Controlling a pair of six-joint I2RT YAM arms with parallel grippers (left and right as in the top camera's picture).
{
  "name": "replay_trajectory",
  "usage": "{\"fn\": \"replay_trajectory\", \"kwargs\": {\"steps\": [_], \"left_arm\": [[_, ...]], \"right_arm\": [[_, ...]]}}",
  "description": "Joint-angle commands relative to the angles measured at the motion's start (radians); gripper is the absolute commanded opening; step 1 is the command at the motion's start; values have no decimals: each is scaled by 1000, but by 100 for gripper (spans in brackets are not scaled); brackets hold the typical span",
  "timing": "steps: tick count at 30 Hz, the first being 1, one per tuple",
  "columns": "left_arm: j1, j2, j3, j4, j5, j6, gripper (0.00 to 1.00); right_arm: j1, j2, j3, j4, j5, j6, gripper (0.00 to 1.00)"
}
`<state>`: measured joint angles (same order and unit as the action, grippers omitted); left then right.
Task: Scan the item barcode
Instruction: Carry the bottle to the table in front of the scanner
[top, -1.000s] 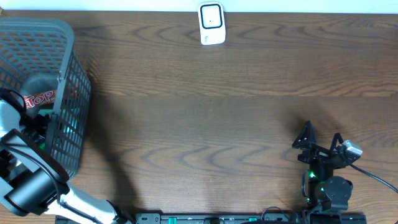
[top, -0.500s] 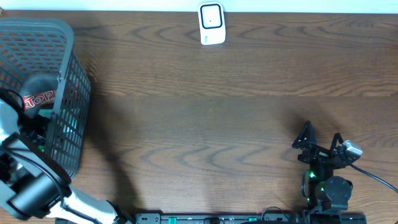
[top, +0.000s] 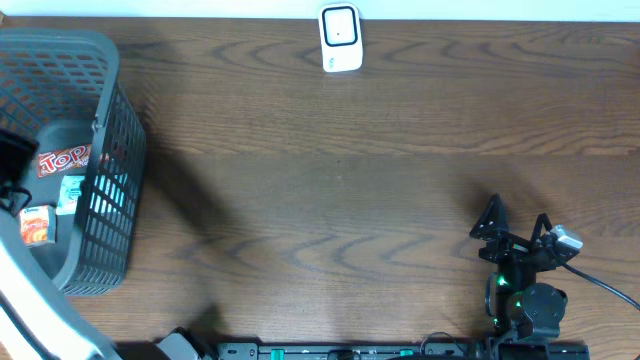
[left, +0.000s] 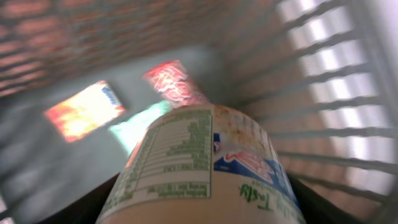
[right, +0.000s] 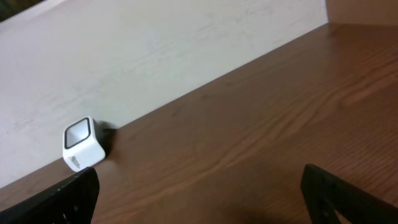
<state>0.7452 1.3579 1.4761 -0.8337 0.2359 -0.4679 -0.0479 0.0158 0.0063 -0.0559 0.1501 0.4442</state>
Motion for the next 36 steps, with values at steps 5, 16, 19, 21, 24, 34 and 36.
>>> {"fn": "replay_trajectory", "kwargs": {"steps": [5,16,19,21,24,34,36], "left_arm": [[-130,-181,31,188,352,-272,72],[-769,-34,31,256,146,-269,72],[-939,94,31,256,30,-257,72],[-1018,182,31,256,-14,-241,72],[-1106,308,31,256,-52,-239,72],[-1252,668,31,319,-103,-193,72],[-1258,713,31,323,-103,-175,72]], "right_arm": [[10,-3,-1,-4,2,7,99],[10,-3,-1,-4,2,7,99],[10,-3,-1,-4,2,7,99],[10,-3,-1,-4,2,7,99],[10,-3,-1,-4,2,7,99],[10,-3,-1,-4,2,7,99],[10,-3,-1,-4,2,7,99]]}}
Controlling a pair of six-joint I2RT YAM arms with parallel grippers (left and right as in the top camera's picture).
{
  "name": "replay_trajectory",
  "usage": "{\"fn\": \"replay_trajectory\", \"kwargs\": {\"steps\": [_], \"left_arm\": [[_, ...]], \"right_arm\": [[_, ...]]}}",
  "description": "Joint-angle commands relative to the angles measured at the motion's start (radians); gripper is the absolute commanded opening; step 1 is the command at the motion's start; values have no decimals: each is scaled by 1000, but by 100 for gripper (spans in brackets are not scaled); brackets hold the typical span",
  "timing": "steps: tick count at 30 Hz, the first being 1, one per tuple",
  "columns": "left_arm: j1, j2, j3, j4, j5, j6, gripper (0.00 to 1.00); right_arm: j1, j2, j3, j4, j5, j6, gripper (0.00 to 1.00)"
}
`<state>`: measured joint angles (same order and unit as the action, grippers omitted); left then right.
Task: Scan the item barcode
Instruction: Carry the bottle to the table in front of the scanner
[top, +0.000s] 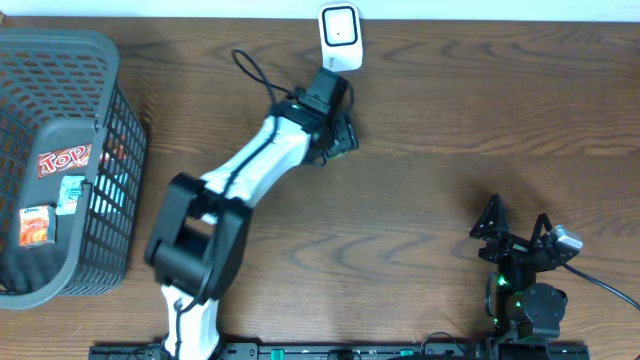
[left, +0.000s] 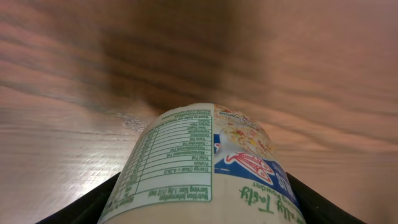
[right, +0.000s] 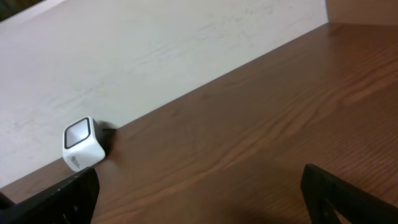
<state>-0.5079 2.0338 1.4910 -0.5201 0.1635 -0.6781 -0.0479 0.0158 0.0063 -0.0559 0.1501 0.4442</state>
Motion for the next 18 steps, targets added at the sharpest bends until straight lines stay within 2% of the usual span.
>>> {"fn": "replay_trajectory", "kwargs": {"steps": [1,9,12,13,18], "left_arm": [[-7,56,16,8,-31,43,72],[-9,131,17,-26,38,82,72],[-5,106,25,-25,38,114,87],[-3,93,34,-33,38,140,100],[17,-18,132,-154,34,251,98]], "right_arm": [[10,-3,-1,-4,2,7,99],[10,-3,-1,-4,2,7,99],[10,-3,-1,-4,2,8,99],[10,-3,-1,-4,2,7,99],[10,-3,-1,-4,2,7,99]]}}
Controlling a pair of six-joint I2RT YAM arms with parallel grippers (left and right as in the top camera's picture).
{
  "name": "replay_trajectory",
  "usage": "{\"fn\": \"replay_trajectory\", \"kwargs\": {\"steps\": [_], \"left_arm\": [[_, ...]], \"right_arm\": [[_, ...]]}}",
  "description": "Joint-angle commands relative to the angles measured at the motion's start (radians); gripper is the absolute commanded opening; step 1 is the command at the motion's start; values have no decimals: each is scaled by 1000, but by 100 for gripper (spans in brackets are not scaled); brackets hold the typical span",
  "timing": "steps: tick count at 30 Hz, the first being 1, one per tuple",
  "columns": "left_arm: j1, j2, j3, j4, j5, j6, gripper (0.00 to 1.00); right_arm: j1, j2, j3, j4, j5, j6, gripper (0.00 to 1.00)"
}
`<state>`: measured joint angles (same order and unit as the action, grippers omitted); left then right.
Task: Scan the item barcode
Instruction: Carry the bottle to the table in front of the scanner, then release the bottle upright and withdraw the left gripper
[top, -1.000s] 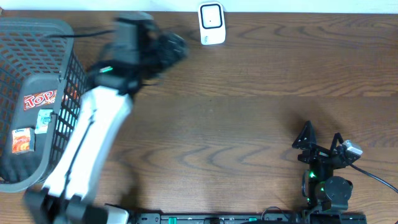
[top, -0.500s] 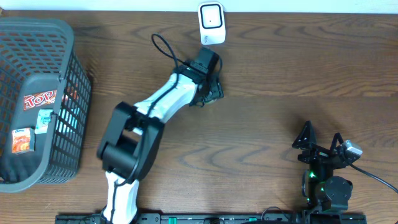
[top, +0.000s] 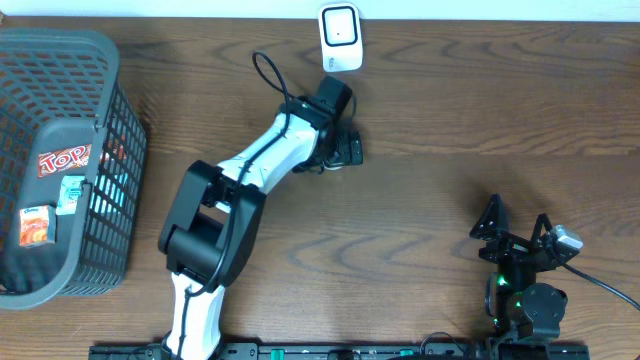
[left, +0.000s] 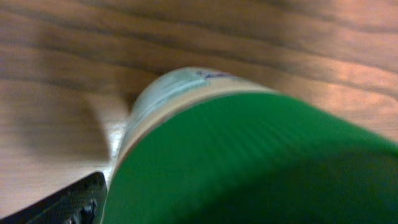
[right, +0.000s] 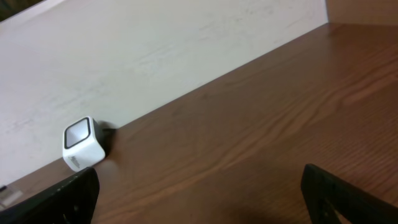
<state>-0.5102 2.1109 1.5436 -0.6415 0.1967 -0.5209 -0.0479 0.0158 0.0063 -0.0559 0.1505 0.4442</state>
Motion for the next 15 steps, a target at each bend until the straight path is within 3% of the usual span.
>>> {"fn": "replay_trajectory", "kwargs": {"steps": [1,5,9,12,15], "left_arm": [[28,-146,120,-74,1,131,98],[55,-301,216,-148,-8,219,98],[114,-479,243,-168,-92,233,98],[192,-603,243,-186,-226,228,98],[305,-695,243,-238,-351,132,98]], "right_arm": [[10,-3,-1,-4,2,7,99],[10,-3,-1,-4,2,7,99],[10,-3,-1,-4,2,7,99],[10,-3,-1,-4,2,7,99],[10,-3,-1,-4,2,8,99]]}}
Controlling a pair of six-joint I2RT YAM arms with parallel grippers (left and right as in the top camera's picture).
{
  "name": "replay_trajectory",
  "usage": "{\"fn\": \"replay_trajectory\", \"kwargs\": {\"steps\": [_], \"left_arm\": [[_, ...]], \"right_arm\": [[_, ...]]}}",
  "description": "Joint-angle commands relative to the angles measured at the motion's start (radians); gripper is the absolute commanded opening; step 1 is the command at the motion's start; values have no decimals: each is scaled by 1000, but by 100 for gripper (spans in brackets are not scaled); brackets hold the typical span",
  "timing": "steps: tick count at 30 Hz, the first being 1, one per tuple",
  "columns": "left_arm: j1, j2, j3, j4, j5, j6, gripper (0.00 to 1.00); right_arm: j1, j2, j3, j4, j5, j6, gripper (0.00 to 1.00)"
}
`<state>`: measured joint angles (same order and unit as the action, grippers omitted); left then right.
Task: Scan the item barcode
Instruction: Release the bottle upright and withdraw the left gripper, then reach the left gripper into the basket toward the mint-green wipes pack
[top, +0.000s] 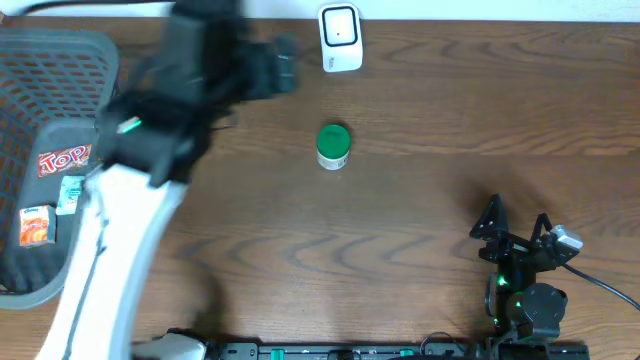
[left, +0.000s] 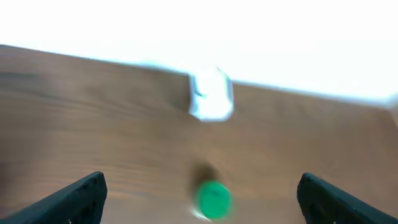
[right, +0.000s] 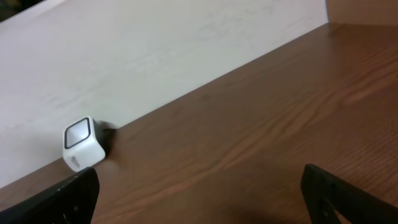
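Note:
The item is a small cup with a green lid (top: 333, 146), standing upright on the wooden table a little in front of the white scanner (top: 340, 38). Though blurred, the left wrist view takes in both from above: the scanner (left: 211, 93) and the cup's green lid (left: 213, 199). My left gripper (top: 285, 52) is a blur high over the table's back left, left of the scanner, open and holding nothing (left: 199, 190). My right gripper (top: 515, 235) rests open at the front right (right: 199, 193), facing the scanner (right: 79, 144).
A grey mesh basket (top: 105, 180) stands at the left edge, holding a red "Top" packet (top: 62, 160), a teal packet (top: 70, 193) and an orange box (top: 35, 225). A pale wall runs along the table's far edge.
My left gripper was down at the cup, its green lid filling the wrist view. Now it has let go and is raised, back and to the left. The cup stands alone.
My left gripper first held the cup inside the basket. Then it held the cup low over the table just in front of the scanner. Then the cup was down on the table at the gripper, and now it stands free with the gripper open above.

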<state>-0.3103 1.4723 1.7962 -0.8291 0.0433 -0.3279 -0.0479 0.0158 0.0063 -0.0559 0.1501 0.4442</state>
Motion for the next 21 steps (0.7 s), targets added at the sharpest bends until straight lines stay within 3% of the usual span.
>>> {"fn": "replay_trajectory", "kwargs": {"steps": [1,9,14,21], "left_arm": [[162,-84,-10,-79,-224,-107,98],[652,-118,-24,-352,-238,-396,98],[859,-53,-92,-389,-176,-411,98],[1001,91,-182,-359,-84,-410,98]], "right_arm": [[10,-3,-1,-4,2,7,99],[10,-3,-1,-4,2,7,99],[10,-3,-1,-4,2,7,99],[10,-3,-1,-4,2,7,99]]}}
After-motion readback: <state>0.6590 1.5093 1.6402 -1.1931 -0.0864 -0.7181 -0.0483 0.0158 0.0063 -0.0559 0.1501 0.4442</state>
